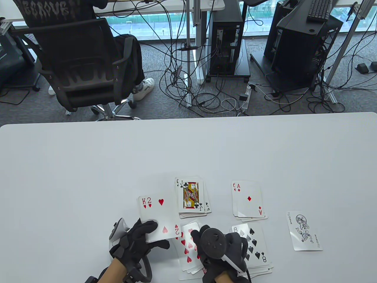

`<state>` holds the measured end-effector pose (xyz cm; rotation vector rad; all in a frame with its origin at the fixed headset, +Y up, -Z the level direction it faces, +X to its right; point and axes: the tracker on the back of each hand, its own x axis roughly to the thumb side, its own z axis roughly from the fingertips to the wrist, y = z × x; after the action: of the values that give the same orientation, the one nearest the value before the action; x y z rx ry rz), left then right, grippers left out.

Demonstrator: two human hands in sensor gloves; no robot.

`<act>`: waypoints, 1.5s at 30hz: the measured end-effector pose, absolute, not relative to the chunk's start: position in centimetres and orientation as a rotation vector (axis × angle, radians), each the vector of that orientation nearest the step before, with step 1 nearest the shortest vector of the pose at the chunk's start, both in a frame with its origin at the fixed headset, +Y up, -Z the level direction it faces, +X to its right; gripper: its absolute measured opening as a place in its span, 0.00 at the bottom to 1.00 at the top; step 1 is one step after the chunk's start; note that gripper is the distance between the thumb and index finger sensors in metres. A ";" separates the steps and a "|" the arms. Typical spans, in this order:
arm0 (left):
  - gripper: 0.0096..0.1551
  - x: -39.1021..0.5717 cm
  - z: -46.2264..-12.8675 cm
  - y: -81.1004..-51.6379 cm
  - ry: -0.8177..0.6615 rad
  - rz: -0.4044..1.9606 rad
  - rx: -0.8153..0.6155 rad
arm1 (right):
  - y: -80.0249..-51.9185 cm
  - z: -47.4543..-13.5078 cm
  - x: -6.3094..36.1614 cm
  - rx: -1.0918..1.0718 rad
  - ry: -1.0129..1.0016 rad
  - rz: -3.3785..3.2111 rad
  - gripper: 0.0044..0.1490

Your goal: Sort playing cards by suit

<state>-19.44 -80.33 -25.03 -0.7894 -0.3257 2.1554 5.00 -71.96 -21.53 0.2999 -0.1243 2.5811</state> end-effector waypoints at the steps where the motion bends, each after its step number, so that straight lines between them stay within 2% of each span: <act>1: 0.28 -19.3 -25.0 -80.2 -0.340 2.148 -0.799 | -71.7 -21.4 5.0 0.320 -0.162 2.536 0.33; 7: 0.28 -18.7 -24.7 -80.2 -0.367 2.128 -0.833 | -71.5 -20.9 4.8 0.361 -0.339 2.407 0.35; 17: 0.28 -17.8 -24.5 -80.0 -0.425 2.091 -0.889 | -73.0 -21.2 3.5 0.421 -0.260 2.356 0.51; 19: 0.28 -17.5 -24.4 -79.9 -0.437 2.087 -0.903 | -73.1 -21.2 3.4 0.412 -0.277 2.366 0.47; 22: 0.28 -17.6 -24.4 -79.8 -0.439 2.064 -0.899 | -73.0 -21.2 3.7 0.376 -0.358 2.267 0.32; 25: 0.28 -17.7 -24.5 -79.7 -0.440 2.076 -0.881 | -72.9 -21.4 4.2 0.325 -0.347 2.226 0.27; 35: 0.28 -18.4 -24.7 -79.7 -0.406 2.116 -0.838 | -72.8 -21.9 6.5 0.174 -0.395 2.188 0.24; 45: 0.27 -19.6 -25.2 -79.6 -0.362 2.190 -0.758 | -72.8 -22.4 9.5 0.059 -0.343 2.031 0.24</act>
<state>-19.62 -79.57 -25.17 -0.7577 -0.3619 2.1900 9.45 -72.78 -22.44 0.0586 -0.3432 2.0309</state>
